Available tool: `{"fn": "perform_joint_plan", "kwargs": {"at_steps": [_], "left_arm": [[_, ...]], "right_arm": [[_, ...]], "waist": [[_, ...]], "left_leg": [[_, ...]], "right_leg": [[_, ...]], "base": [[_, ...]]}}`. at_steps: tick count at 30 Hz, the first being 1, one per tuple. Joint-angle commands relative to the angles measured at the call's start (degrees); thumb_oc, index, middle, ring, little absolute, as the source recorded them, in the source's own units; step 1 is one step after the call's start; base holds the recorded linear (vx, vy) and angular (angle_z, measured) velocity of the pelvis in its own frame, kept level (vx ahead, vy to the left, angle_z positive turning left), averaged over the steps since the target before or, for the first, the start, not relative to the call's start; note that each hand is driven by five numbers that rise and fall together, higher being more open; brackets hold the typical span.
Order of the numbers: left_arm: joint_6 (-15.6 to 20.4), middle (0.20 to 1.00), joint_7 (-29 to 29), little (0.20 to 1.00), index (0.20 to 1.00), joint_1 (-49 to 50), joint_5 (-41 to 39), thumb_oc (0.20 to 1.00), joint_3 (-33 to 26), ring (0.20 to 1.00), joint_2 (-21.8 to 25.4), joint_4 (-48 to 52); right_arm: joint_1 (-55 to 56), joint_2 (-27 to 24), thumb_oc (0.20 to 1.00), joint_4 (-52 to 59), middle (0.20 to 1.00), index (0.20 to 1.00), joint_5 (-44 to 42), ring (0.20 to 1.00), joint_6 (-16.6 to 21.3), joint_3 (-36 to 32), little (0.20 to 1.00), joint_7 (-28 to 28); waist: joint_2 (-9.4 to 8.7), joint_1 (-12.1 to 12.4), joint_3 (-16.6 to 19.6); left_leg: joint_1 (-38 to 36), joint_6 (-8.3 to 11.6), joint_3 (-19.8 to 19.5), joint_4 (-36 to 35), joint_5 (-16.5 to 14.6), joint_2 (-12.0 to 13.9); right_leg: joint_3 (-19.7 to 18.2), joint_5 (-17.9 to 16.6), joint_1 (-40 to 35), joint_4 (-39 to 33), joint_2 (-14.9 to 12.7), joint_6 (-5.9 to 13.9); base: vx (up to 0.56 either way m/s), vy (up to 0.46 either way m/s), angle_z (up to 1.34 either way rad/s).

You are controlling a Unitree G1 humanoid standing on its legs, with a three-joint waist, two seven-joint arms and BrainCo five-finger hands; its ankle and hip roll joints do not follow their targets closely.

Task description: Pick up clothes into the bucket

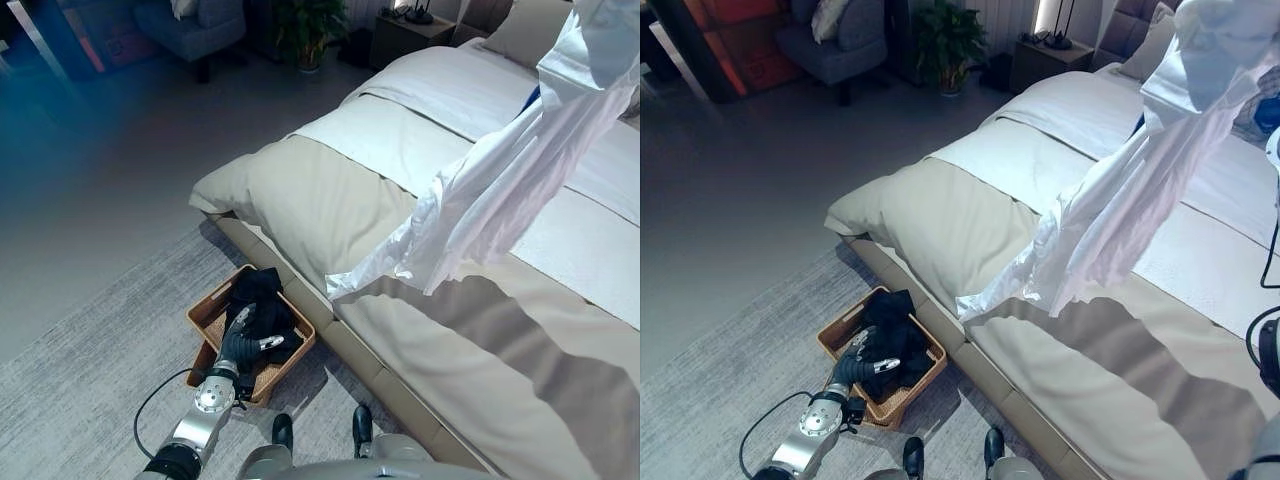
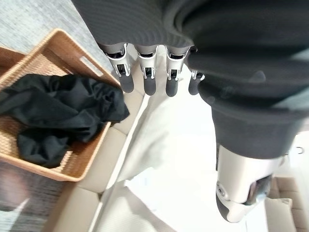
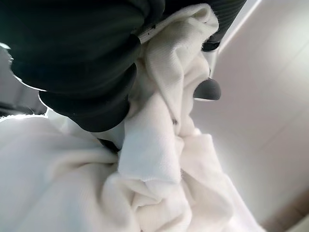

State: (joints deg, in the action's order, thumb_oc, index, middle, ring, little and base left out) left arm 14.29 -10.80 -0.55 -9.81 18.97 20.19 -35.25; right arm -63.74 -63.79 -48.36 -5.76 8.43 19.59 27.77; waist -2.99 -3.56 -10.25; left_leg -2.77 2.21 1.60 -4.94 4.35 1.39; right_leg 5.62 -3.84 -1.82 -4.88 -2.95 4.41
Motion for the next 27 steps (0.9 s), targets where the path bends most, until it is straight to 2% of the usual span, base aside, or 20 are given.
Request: {"fn": "perform_joint_plan", "kwargs": {"at_steps": [1,4,10,18,24,25,26,27], "left_arm": [[1.52,1.000,0.30,1.000,1.000,1.34,-1.41,1.000,0.62,1.000,1.27,0.88],[1.12,1.000,0.36,1.000,1.000,1.53,-1.31,1.000,1.37,1.000,0.89,-0.29],[0.88,1.000,0.14,1.000,1.000,2.32,-1.49,1.000,1.71,1.000,0.38,-0.99],[0.75,1.000,0.93,1.000,1.000,2.61,-2.13,1.000,2.89,1.000,0.37,-0.98],[0.51,1.000,1.07,1.000,1.000,2.10,-2.42,1.000,3.41,1.000,0.37,-1.15],[0.49,1.000,1.01,1.000,1.000,1.72,-2.46,1.000,3.72,1.000,0.26,-1.36],[0.49,1.000,0.94,1.000,1.000,1.55,-2.48,1.000,3.88,1.000,0.28,-1.38],[0.50,1.000,0.93,1.000,1.000,1.53,-2.48,1.000,3.89,1.000,0.29,-1.39]], "right_arm": [[-12.68,-3.50,0.200,-5.96,0.200,0.200,-5.41,0.200,1.86,4.22,0.200,0.72],[-16.82,-3.14,0.200,-9.44,0.200,0.200,-5.30,0.200,1.22,7.23,0.200,0.93],[-19.24,-2.85,0.200,-9.97,0.200,0.200,-4.10,0.200,1.15,8.00,0.200,3.73],[-20.79,-0.75,0.200,-18.28,0.200,0.200,-5.62,0.200,-0.24,12.18,0.200,-1.78],[-19.57,0.70,0.200,-19.41,0.200,0.200,-5.11,0.200,-0.75,11.80,0.200,-2.47],[-18.52,1.77,0.200,-19.23,0.200,0.200,-4.73,0.200,-0.85,11.31,0.200,-2.36],[-18.13,2.14,0.253,-19.12,0.253,0.253,-4.61,0.253,-0.94,11.04,0.253,-2.29],[-18.06,2.13,0.410,-19.06,0.410,0.410,-4.59,0.410,-0.96,10.97,0.410,-2.27]], "waist": [[-3.35,1.36,4.15],[-3.16,1.48,4.14],[-2.75,1.72,3.81],[-2.41,2.33,2.39],[-1.80,2.34,0.78],[-1.34,2.43,-0.55],[-1.14,2.46,-0.89],[-1.16,2.46,-0.84]], "left_leg": [[0.44,0.23,-0.91,6.21,-7.24,-0.61],[0.45,0.30,-1.08,5.86,-6.99,-0.59],[0.60,0.45,-1.70,5.42,-6.48,-0.56],[1.52,0.61,-2.52,5.52,-5.88,-0.80],[2.89,0.62,-2.85,5.70,-5.34,-0.99],[3.94,0.57,-3.00,5.81,-4.98,-1.10],[4.43,0.56,-3.05,5.87,-4.83,-1.17],[4.50,0.55,-3.05,5.89,-4.82,-1.17]], "right_leg": [[2.37,2.18,2.29,7.37,-2.88,3.21],[2.51,2.00,2.32,7.12,-2.81,3.15],[3.25,1.95,2.21,6.94,-2.86,3.15],[3.91,1.88,2.59,7.07,-3.05,2.97],[4.13,1.70,3.90,7.53,-3.23,2.91],[4.06,1.35,4.95,7.60,-3.33,2.83],[4.03,1.21,5.44,7.60,-3.37,2.81],[4.03,1.19,5.51,7.62,-3.37,2.81]], "base": [[0.00,0.000,0.00],[0.00,0.000,0.00],[0.00,-0.003,0.01],[-0.01,-0.007,0.03],[-0.06,-0.002,0.04],[-0.10,0.001,0.01],[-0.10,0.001,0.01],[-0.04,0.000,0.01]]}}
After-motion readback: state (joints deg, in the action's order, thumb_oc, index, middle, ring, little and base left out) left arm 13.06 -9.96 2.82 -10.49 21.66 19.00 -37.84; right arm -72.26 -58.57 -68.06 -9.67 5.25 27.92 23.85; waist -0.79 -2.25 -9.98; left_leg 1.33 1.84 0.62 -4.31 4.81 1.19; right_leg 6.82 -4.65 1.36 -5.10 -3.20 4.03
